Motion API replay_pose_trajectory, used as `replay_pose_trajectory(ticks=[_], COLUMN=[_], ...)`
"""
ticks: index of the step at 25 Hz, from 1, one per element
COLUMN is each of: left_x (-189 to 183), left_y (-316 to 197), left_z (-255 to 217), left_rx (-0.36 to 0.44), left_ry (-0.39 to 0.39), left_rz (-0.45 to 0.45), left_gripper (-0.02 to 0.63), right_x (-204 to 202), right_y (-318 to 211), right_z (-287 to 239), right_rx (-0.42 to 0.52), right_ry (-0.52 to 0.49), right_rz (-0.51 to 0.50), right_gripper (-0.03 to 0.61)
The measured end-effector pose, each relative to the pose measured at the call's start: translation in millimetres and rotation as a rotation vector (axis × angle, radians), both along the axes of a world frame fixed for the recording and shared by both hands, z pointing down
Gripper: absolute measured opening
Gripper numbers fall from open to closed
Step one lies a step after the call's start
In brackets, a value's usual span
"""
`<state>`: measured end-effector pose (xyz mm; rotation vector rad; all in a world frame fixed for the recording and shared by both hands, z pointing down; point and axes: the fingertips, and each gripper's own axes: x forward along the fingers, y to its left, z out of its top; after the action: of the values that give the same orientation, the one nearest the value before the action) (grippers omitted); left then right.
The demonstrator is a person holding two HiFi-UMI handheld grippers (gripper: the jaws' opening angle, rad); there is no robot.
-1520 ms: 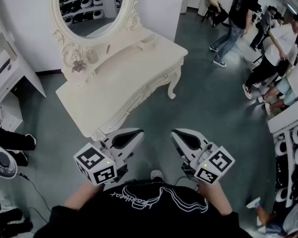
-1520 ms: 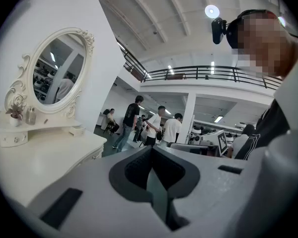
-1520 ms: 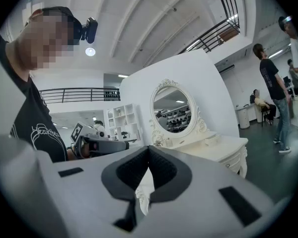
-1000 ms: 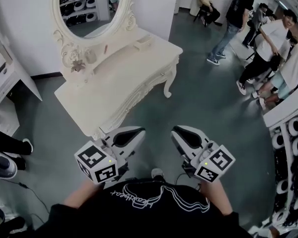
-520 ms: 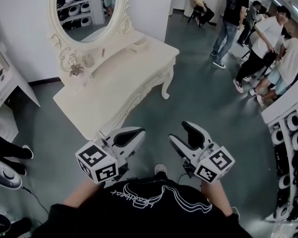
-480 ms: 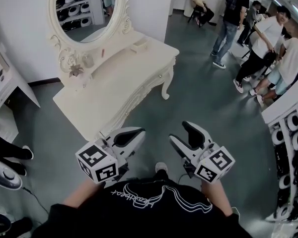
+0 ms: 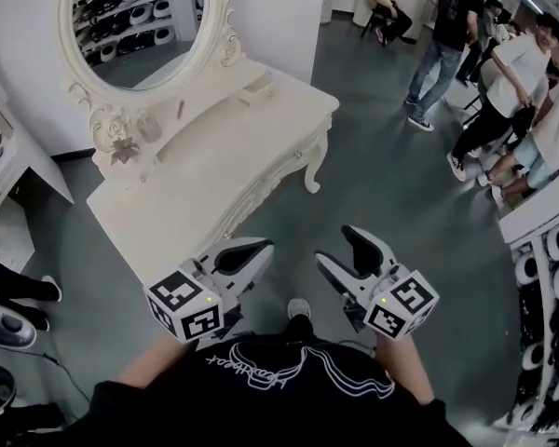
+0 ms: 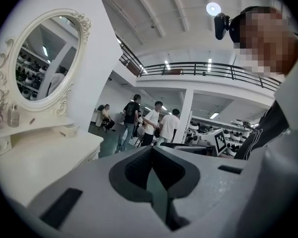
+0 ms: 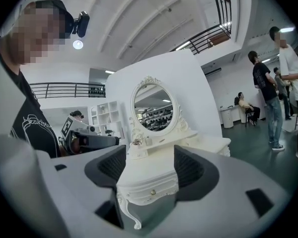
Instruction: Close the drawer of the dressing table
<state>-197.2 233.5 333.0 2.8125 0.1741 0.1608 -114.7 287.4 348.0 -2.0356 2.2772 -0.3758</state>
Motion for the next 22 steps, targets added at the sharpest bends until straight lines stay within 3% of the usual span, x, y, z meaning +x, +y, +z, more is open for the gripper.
replay_pose_trajectory(ticks=[13,22], left_x=[157,198], left_y=[-80,-127], left_z=[-7,19], left_rx=[-0.004,-0.038], left_ry=[-0.002,-0.037], left_rz=[-0.135,-0.223], left_gripper=[0.003,0.003], right_x=[150,200], right_y=[-86,-141], right_z=[4,21], right_rx=[-0.044,-0.069], right_ry=[-0.002,0.01], right_rz=[-0.154,-0.231], right_gripper=[0.258,0.245])
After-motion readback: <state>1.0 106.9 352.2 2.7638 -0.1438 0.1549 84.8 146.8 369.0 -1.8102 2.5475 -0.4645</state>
